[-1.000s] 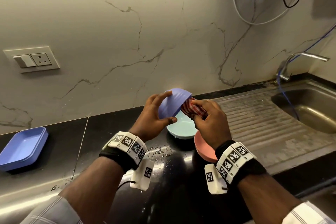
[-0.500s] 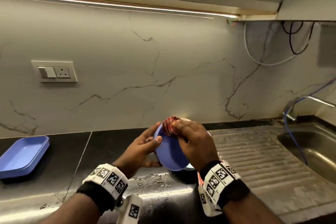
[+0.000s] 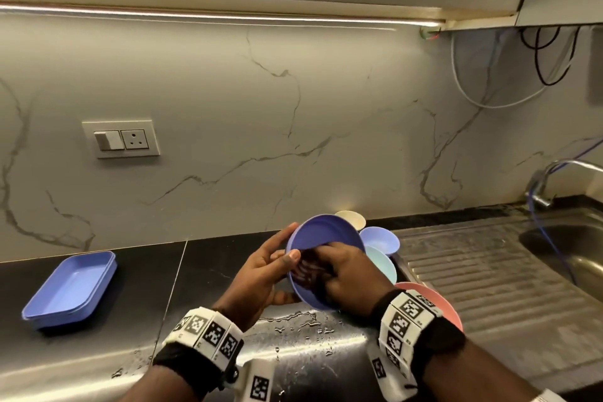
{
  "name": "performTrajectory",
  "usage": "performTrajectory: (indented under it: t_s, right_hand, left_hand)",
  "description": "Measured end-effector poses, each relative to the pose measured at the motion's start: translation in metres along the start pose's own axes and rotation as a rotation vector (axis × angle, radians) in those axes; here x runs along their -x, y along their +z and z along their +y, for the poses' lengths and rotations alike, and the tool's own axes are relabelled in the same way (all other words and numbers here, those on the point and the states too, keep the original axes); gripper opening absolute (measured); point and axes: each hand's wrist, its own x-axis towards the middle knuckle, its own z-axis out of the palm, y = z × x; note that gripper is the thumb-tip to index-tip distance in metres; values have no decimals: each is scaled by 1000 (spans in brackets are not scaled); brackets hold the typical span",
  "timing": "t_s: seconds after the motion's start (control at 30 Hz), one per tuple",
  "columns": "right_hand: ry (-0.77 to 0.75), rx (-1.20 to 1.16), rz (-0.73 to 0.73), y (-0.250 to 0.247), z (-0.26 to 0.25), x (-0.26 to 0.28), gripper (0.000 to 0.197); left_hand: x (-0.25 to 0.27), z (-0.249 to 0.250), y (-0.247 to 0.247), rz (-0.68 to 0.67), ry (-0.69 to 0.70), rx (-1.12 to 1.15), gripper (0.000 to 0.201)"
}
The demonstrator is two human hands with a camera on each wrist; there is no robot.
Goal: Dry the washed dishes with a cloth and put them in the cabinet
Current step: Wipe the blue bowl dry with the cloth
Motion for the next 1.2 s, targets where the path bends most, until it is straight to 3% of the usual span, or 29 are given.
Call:
performTrajectory:
  t_s: [0.13, 0.27, 0.37, 0.47, 0.57, 0.7, 0.77, 0.9, 1.0, 1.07, 1.2]
  right_hand:
    - [72, -107, 387, -5, -6, -9, 41]
    - [158, -294, 502, 6, -16, -12, 37]
    - [154, -442, 464, 11, -28, -10, 38]
    - [77, -553, 267, 11, -41, 1, 42]
    - [32, -517, 127, 5, -40, 9, 40]
    - [167, -477, 374, -1, -35, 4, 36]
    - [170, -472, 380, 3, -43, 2, 36]
    - [74, -502, 188, 21, -59, 10, 40]
    - [5, -344, -44, 23, -57, 18, 40]
    - [-44, -253, -125, 19, -55, 21, 40]
    - [-123, -91, 142, 6, -46, 16, 38]
  left_hand:
    - [2, 6, -2, 17, 7, -22, 57]
    - [7, 14, -1, -14, -32, -6, 52]
    - [10, 14, -1, -51, -60, 12, 50]
    - [15, 17, -5, -97, -88, 44, 49]
    - [20, 20, -12, -111, -94, 28, 49]
    - [24, 21, -13, -84, -80, 28, 48]
    - [25, 20, -11, -100, -86, 28, 50]
    - [27, 22, -13, -145, -108, 94, 58]
    - [30, 21, -19, -144, -99, 71, 60]
    - [32, 19, -22, -102, -83, 27, 62]
    - [36, 19, -27, -52, -91, 34, 65]
